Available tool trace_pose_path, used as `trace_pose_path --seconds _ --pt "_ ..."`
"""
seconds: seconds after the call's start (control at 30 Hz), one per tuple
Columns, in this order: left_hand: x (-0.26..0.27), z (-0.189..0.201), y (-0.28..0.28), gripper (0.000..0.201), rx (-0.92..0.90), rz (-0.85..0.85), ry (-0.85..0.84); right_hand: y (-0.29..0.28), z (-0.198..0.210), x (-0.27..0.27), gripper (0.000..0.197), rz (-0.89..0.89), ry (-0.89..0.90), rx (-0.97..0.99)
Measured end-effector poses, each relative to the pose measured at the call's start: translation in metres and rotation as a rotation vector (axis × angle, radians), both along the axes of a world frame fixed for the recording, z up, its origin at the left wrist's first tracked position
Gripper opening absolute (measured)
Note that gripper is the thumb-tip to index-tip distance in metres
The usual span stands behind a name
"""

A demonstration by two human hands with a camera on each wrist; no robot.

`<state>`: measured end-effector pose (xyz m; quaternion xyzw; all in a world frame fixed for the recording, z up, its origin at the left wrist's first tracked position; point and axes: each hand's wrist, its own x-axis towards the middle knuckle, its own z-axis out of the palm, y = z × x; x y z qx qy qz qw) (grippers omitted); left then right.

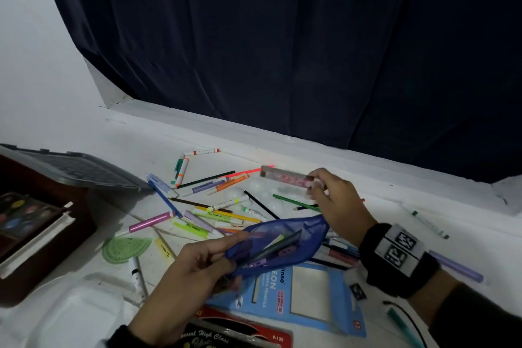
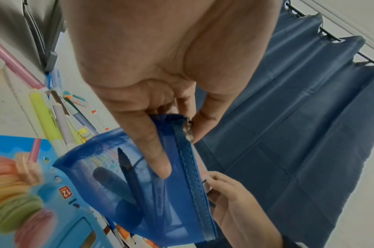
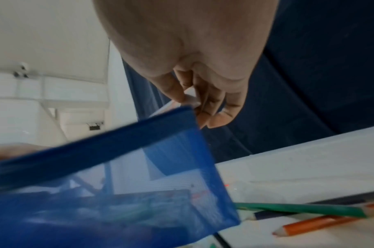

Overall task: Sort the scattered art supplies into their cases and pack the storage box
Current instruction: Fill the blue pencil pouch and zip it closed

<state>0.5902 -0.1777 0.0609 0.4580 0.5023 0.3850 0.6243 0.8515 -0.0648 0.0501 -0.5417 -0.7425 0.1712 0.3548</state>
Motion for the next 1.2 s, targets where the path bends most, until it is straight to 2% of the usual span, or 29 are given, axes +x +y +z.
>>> trace_pose_path --seconds 0.1,0.2,0.43,0.6,0.73,0.83,0.93,1.13,1.2 --pt "-0.004 -0.001 -0.011 0.053 -0.019 0.014 0.01 -0.046 0.015 -0.012 0.018 0.187 0.069 0.008" --pt "-0.007 0.002 -0.026 0.053 -0.02 0.01 0.061 -0.086 0.021 -0.014 0.019 0.32 -0.071 0.099" --pt "-0.008 0.002 -0.056 0.057 -0.057 -0.015 0.055 -0.134 0.005 -0.013 0.02 0.37 -0.38 0.301" --pt "-0.003 -0.008 -0.067 0.058 -0.077 -0.009 0.06 -0.155 0.004 -0.025 0.023 0.44 -0.462 0.225" --pt "0.0 -0.011 -0.072 0.06 -0.066 0.044 0.055 -0.163 -0.012 -0.024 0.024 0.493 -0.376 0.072" --pt "0.005 -0.012 -0.074 0.059 -0.068 0.042 0.043 -0.171 -0.018 -0.018 0.033 0.48 -0.304 0.053" --pt "0.015 -0.012 -0.075 0.058 -0.059 0.026 0.03 -0.181 -0.011 -0.004 0.026 0.446 -0.206 0.06" --pt "0.032 -0.011 -0.072 0.054 -0.045 0.028 -0.032 -0.195 0.003 0.041 0.016 0.142 0.038 0.229" --pt "0.035 -0.011 -0.071 0.055 -0.053 0.026 -0.033 -0.196 -0.001 0.06 0.017 0.046 0.063 0.216"
